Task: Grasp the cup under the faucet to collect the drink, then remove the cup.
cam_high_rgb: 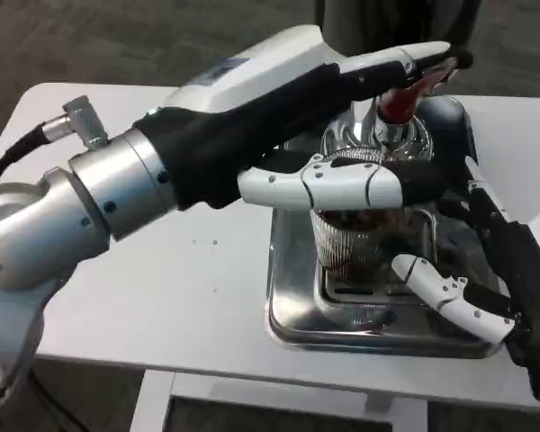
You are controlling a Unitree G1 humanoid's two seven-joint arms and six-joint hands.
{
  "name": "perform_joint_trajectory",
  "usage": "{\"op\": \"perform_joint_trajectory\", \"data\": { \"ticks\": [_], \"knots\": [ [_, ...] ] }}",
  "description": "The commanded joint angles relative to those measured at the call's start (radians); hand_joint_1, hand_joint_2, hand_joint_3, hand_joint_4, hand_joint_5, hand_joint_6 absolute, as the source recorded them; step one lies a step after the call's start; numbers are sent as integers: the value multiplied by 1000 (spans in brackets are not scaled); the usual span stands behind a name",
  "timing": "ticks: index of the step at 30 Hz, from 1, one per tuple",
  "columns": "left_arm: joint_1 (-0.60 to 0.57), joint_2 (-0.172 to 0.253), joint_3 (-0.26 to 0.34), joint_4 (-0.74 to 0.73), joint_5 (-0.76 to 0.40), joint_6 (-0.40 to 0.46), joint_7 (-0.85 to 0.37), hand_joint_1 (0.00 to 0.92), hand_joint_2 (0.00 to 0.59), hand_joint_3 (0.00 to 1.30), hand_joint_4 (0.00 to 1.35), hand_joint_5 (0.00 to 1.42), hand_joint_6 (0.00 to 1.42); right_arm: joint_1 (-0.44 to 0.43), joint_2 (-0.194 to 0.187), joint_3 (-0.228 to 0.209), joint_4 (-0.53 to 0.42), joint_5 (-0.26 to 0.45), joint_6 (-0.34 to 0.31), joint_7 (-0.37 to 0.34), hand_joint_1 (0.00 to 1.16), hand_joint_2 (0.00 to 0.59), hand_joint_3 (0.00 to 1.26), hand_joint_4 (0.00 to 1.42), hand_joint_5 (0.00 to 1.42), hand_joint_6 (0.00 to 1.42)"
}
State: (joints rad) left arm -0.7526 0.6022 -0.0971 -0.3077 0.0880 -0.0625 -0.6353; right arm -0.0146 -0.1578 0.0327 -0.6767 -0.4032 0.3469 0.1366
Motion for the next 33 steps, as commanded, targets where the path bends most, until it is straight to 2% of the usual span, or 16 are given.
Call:
{"op": "perform_joint_trajectory", "data": {
  "ticks": [1, 8, 21, 27, 33],
  "knots": [
    [27, -9, 15, 2, -18, -46, 5, 0, 104, 121, 60, 174, 179, 7, 6, -1, -7, 11, -3, -9, 529, 283, 34, 44, 136, 198],
    [37, -38, 58, 13, -24, -95, 46, 0, 103, 121, 53, 174, 185, 3, 5, -6, -5, 10, -2, -12, 526, 283, 35, 44, 157, 226],
    [42, -62, 108, 21, -44, -147, 94, 0, 100, 121, 50, 174, 198, -7, 5, -10, 2, 10, 0, -12, 525, 283, 35, 53, 158, 242],
    [81, -64, 163, -23, -63, -159, 132, 0, 100, 139, 77, 194, 216, -5, 7, -16, 1, 15, -6, -16, 525, 283, 35, 54, 158, 236],
    [176, -43, 243, -125, -95, -132, 146, 0, 98, 149, 89, 206, 221, 0, 3, -23, -2, 25, -15, -22, 525, 283, 42, 54, 158, 235]
  ]
}}
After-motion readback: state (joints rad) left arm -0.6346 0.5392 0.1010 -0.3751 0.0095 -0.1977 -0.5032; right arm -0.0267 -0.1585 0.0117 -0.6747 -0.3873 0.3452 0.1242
